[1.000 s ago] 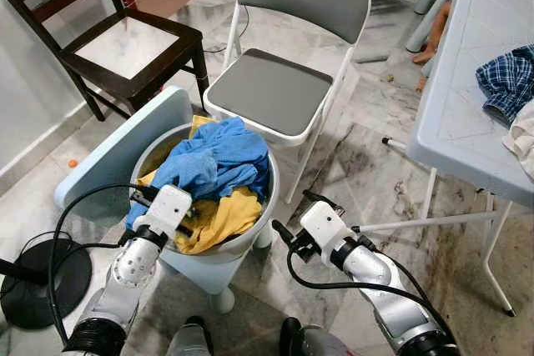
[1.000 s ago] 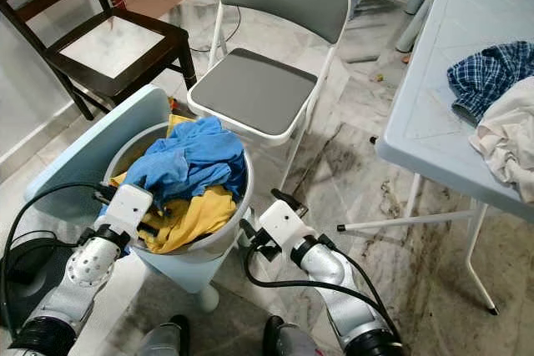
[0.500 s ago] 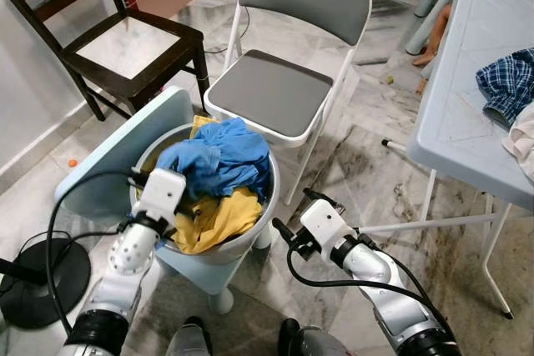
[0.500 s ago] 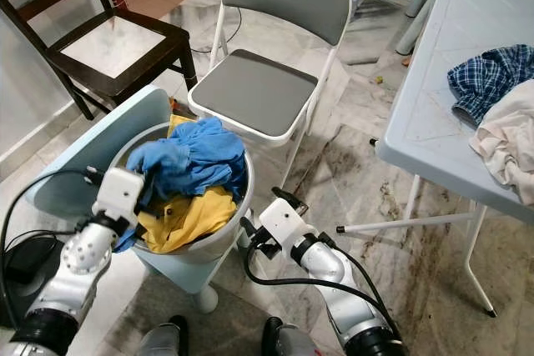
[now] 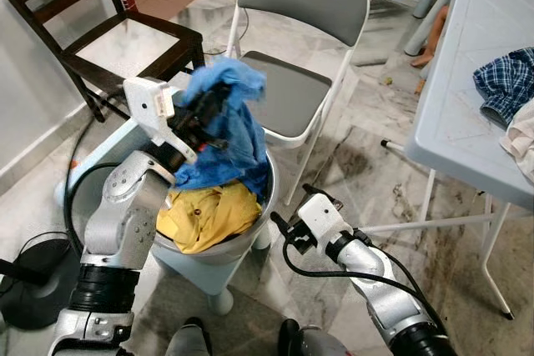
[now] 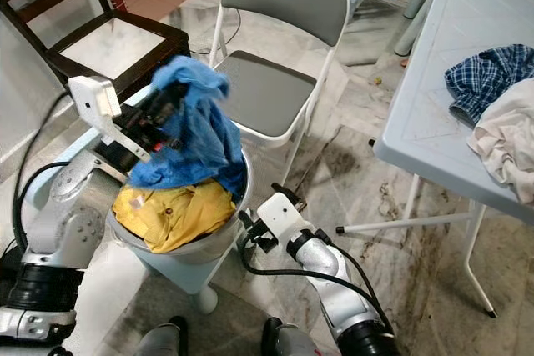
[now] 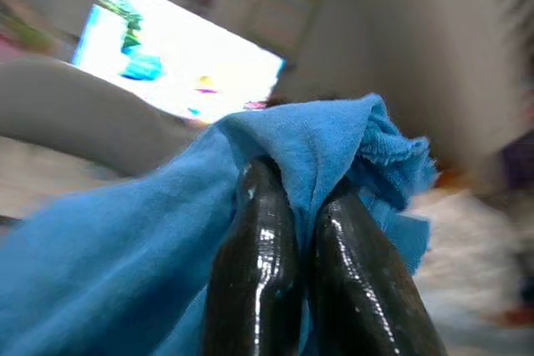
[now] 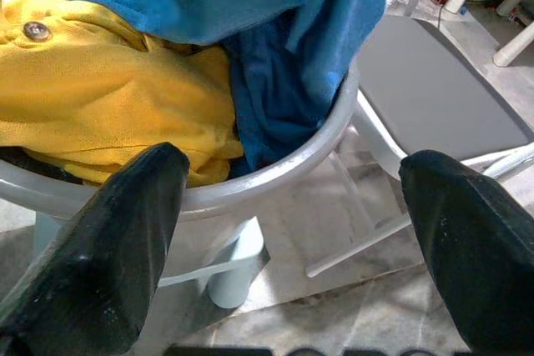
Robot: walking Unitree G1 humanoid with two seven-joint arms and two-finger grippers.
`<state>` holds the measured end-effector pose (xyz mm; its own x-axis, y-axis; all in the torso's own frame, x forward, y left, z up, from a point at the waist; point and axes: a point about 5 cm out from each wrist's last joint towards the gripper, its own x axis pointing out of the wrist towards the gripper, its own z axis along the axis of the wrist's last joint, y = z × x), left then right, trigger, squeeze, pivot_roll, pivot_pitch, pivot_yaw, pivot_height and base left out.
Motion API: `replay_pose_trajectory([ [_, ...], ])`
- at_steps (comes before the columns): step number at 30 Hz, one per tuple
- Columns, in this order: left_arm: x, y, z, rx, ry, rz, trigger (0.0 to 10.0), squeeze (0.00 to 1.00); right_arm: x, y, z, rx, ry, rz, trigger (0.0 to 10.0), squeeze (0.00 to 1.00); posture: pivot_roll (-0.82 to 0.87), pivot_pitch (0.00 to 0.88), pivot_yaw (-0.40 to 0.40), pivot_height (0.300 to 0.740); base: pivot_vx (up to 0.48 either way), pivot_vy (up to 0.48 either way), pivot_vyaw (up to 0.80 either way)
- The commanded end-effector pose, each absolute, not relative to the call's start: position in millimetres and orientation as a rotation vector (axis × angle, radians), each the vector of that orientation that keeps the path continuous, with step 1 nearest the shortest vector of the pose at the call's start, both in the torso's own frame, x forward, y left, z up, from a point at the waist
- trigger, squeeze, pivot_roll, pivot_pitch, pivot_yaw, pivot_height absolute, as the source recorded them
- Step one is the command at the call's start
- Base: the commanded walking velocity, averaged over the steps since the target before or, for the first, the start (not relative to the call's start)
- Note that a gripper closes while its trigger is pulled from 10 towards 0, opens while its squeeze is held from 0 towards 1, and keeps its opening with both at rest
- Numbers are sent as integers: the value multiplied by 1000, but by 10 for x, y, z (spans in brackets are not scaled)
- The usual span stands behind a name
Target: Hang hanger
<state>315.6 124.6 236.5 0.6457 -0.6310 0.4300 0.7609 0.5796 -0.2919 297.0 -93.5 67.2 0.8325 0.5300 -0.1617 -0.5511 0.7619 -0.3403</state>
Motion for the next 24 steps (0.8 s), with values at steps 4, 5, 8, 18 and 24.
replay_pose_trajectory([
  [4,2927,1042,2569,-717,-257,-1064,0,0,2974,-933,642,-392,62,580,10000,0,191,197,-41,740,0,0,0],
  [5,2916,1053,2555,-741,-242,-1062,0,0,2976,-931,642,-393,62,578,10000,0,192,198,-40,740,0,0,0],
  [8,2931,1118,2418,-744,-183,-1009,0,0,2974,-934,626,-401,68,577,10000,0,194,201,-41,740,0,0,0],
  [18,2883,1475,1799,-765,47,-752,4392,0,2956,-919,572,-417,86,601,10000,0,209,215,-61,740,0,0,0],
  [24,2886,1674,1391,-721,125,-546,10000,0,2952,-914,569,-423,89,613,10000,0,213,223,-72,740,0,0,0],
])
